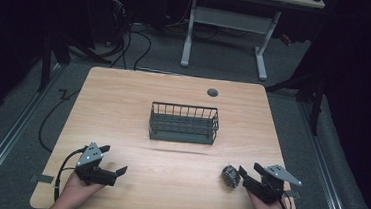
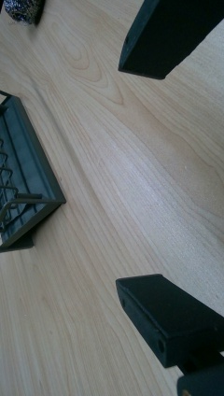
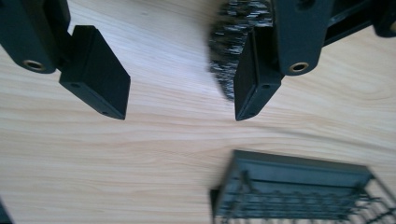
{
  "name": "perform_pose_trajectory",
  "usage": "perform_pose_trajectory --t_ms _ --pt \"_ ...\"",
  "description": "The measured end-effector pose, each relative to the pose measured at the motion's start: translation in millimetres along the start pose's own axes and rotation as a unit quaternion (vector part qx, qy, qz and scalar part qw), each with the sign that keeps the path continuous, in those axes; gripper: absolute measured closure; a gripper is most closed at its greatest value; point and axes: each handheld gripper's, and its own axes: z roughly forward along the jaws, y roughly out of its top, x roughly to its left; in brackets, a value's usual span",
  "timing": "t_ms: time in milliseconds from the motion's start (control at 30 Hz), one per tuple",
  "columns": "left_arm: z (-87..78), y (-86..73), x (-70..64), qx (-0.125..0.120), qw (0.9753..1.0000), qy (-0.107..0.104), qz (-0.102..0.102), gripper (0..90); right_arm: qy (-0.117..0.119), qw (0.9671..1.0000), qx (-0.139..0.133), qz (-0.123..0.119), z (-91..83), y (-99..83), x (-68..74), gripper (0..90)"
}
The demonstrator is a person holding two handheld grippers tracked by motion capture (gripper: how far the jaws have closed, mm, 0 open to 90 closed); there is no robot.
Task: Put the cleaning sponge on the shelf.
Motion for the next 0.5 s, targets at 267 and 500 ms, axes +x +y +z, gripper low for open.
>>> perform_pose_trajectory --t_ms 267,500 --pt "0.5 -0.2 1.1 0.004 1.0 0.004 -0.004 0.6 -0.019 0.9998 0.007 0.002 1.8 -2.7 -7.3 37.5" --pt "0.6 -0.2 0.9 0.004 1.0 0.002 -0.003 0.7 -0.022 0.9997 0.013 -0.001 2.4 -3.2 -6.1 36.8"
